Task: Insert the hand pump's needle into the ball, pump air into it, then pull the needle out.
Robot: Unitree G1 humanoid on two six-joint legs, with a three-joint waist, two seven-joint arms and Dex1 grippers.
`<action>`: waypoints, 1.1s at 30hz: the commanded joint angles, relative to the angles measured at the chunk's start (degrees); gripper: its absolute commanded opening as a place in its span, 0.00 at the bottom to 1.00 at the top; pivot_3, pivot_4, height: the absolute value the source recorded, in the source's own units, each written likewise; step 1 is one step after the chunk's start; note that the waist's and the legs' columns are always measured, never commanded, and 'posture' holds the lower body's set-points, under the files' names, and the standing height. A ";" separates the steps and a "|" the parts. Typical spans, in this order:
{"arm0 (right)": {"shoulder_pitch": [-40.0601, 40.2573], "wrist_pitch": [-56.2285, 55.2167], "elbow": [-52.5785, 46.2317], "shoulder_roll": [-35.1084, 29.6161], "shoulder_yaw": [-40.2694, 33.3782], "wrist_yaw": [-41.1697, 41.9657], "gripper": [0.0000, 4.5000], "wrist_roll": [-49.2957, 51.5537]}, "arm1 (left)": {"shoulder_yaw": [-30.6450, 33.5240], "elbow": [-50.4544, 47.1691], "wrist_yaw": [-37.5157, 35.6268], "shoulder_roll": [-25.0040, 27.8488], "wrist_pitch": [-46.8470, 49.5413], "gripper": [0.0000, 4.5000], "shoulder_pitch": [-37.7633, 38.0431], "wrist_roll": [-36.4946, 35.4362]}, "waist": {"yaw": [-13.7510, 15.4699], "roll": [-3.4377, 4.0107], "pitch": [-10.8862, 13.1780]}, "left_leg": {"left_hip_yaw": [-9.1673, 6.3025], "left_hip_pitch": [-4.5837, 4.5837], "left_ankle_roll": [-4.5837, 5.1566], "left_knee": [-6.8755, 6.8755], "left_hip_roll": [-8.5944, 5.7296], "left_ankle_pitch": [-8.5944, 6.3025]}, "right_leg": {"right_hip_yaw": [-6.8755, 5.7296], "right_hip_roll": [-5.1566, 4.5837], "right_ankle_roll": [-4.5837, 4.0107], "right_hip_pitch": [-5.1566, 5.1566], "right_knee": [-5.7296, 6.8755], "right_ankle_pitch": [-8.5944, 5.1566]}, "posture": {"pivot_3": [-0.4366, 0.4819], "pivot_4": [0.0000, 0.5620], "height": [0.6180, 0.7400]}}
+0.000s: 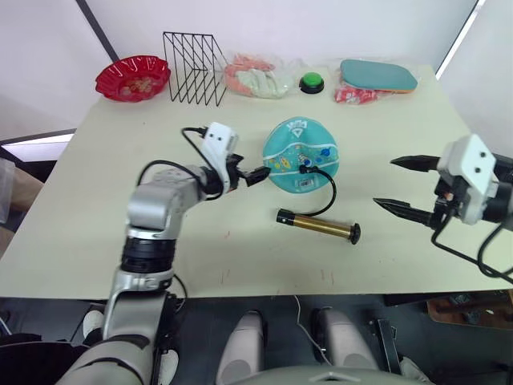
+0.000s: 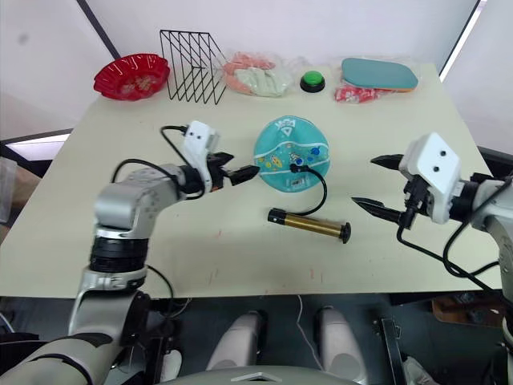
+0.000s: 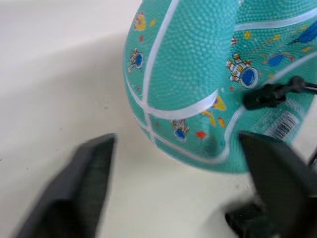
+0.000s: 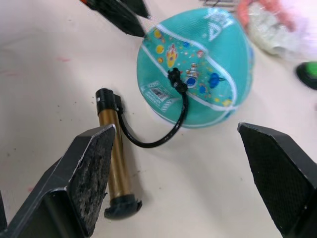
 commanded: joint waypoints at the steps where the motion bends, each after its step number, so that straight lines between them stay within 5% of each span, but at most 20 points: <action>1: 3.99 -0.35 -4.83 -0.40 -4.48 -2.54 0.92 2.96 | 1.91 -4.01 -5.69 4.10 -0.20 0.98 0.89 -3.93 | 0.16 0.00 0.01 | 0.03 0.00 0.01 0.01 -0.01 -0.01 | 0.01 -0.01 0.00 0.01 -0.01 0.00 | 0.48 0.27 1.00; 5: 13.49 -3.79 -7.27 6.05 -10.67 -4.47 0.92 8.58 | -0.99 -1.22 -23.95 15.13 -7.21 0.98 0.87 -6.97 | 0.25 -0.05 0.18 | 0.05 0.02 0.00 0.00 0.10 -0.02 | -0.01 0.05 -0.08 0.00 0.02 -0.05 | 0.48 0.27 1.00; 11: 18.75 -6.48 -6.64 5.92 -15.36 -4.12 0.92 13.67 | -13.80 4.46 -46.41 20.28 -17.53 0.98 -7.96 -3.93 | 0.73 0.00 0.33 | 0.20 0.09 0.05 0.15 0.06 -0.02 | 0.05 -0.02 -0.03 0.05 0.08 -0.02 | 0.48 0.27 1.00; 22: 31.72 -12.35 -6.54 1.13 -19.18 -1.27 0.92 14.06 | -37.93 11.75 -57.05 12.39 -22.96 0.98 -26.48 13.24 | 1.35 -0.07 0.40 | 0.44 -0.04 0.29 0.31 0.13 -0.15 | 0.17 0.06 -0.06 0.05 0.12 -0.03 | 0.48 0.27 1.00; 33: 37.47 -18.27 -3.42 0.06 -22.12 0.15 0.92 13.68 | -45.53 22.59 -57.79 -2.90 -27.08 0.98 -34.54 17.95 | 1.12 -0.02 0.43 | 0.79 -0.10 0.59 1.03 0.18 -0.34 | 0.38 0.05 0.02 0.09 0.35 -0.01 | 0.48 0.27 1.00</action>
